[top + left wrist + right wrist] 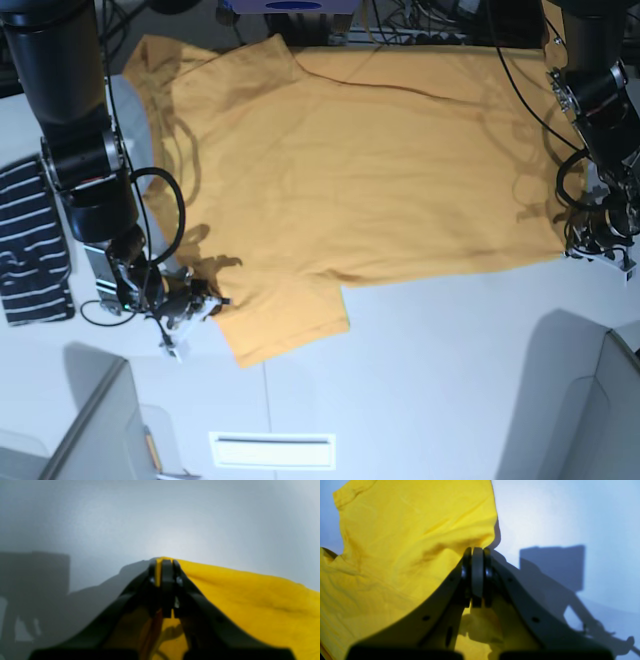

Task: Fold the T-shirt properly
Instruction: 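Hold both side edges and fold the shirt lengthwise over itself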

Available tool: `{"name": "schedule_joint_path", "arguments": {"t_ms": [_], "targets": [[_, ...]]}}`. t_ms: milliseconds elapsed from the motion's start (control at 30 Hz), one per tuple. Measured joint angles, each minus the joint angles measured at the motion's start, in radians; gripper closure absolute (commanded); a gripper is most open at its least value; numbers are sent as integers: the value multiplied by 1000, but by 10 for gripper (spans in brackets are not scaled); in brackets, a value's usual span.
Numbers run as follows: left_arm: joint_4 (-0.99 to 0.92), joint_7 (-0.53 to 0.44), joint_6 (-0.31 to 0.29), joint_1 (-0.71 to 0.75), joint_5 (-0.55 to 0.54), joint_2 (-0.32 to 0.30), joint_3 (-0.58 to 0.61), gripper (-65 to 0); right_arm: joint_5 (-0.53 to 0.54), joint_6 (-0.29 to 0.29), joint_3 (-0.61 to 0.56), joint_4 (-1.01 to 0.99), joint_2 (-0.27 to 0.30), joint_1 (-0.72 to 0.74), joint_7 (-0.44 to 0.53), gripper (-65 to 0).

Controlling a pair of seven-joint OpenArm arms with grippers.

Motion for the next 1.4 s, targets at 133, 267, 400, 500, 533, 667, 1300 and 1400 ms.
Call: {"name": "schedule_joint_path", "arguments": {"t_ms": [133, 267, 400, 500, 533, 667, 1300, 1400], "targets": [[-6, 26, 8, -39, 18, 8, 0, 0, -6, 0, 0, -2, 0, 14, -18, 0], [-8, 31, 11, -106, 17, 6, 1, 0, -24, -9, -5, -8, 0, 38, -43, 0], [-7, 27, 10, -152, 13, 3, 3, 0, -39, -23, -5, -11, 3, 65, -60, 0], [-8, 31, 11, -170, 23, -4, 69, 0, -39, -23, -6, -13, 3, 99, -61, 0], [-8, 29, 11, -178, 18, -3, 83, 0, -35, -23, -6, -13, 5, 109, -60, 0], [-7, 20, 10, -187, 3, 2, 98, 0, -35, -23, -6, -12, 25, 138, -52, 0], [196, 27, 0, -77, 0, -10, 100, 0, -39, -18, 118, 275, 92, -4, -176, 0], [240, 31, 6, -23, -2, 8, 96, 0, -35, -18, 118, 295, 90, -24, -176, 0]]}}
